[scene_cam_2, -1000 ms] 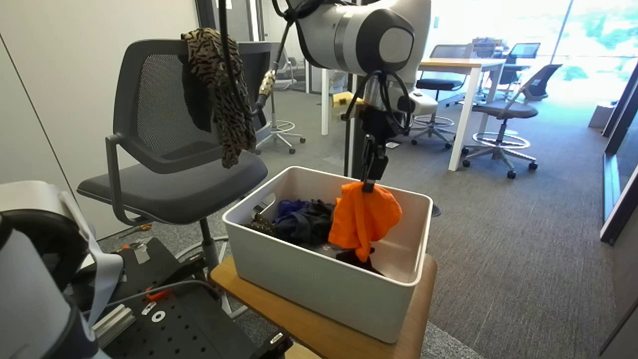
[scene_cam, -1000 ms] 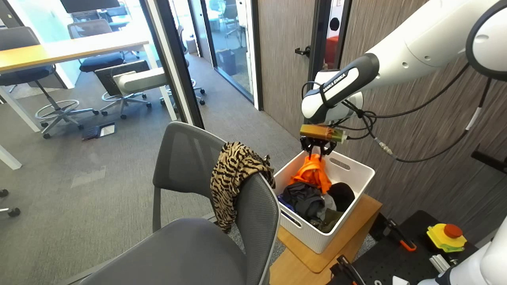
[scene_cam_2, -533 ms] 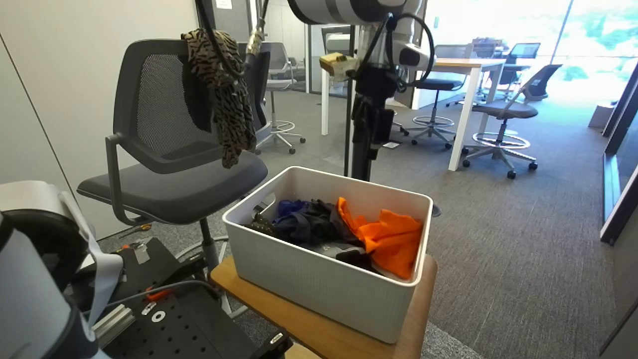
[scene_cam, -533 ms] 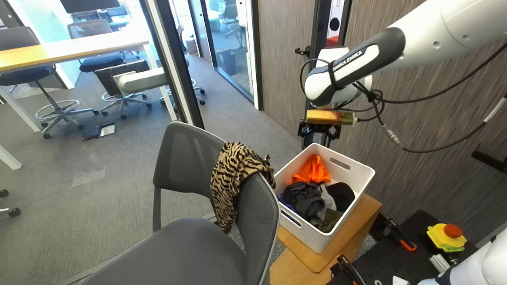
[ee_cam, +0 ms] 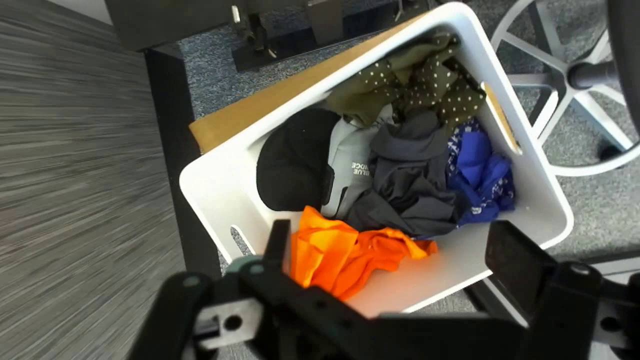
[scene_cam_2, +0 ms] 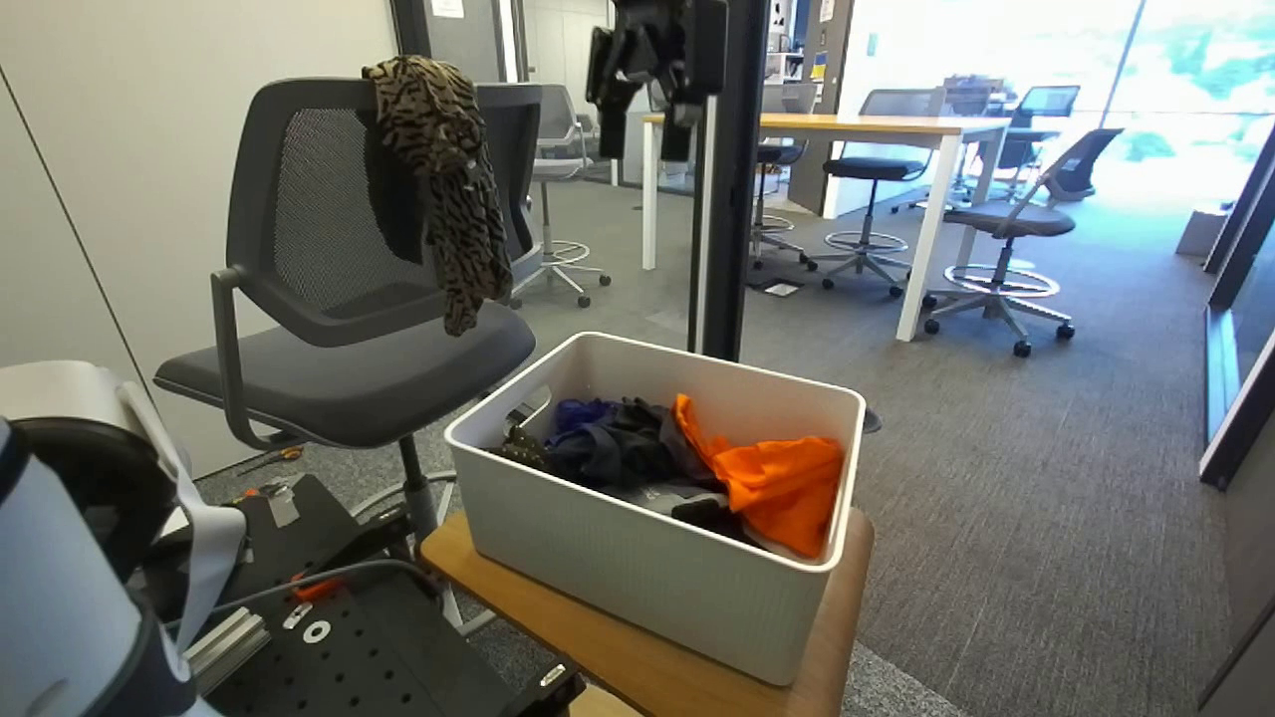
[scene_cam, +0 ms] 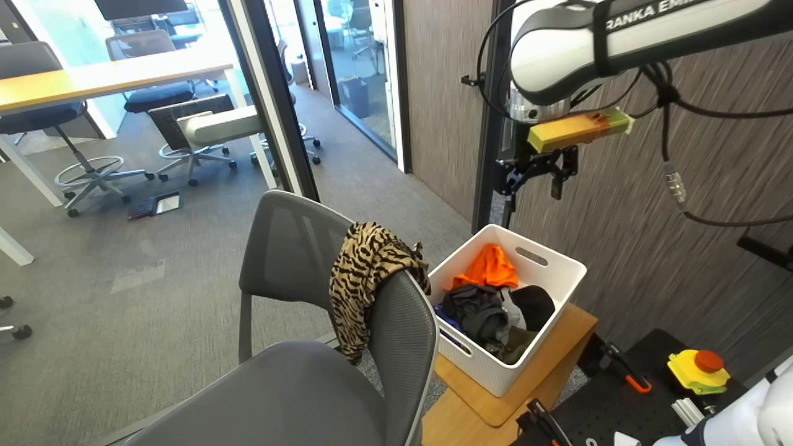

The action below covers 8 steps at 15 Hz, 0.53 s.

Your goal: Put the orange cloth on the chair in the white basket

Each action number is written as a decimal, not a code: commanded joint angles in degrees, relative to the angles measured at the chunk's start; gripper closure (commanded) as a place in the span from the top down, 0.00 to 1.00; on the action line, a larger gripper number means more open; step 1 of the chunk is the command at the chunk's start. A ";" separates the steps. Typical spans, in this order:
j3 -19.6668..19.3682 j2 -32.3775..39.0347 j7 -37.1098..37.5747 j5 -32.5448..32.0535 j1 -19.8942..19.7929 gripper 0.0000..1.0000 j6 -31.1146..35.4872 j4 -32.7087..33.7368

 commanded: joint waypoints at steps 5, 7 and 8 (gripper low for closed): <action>-0.38 -19.16 -16.31 -2.43 1.73 1.00 -0.54 -11.03; -1.06 -22.93 -19.07 -2.32 1.78 1.00 0.84 -14.77; -1.56 -24.42 -20.25 -1.98 1.81 1.00 1.39 -16.34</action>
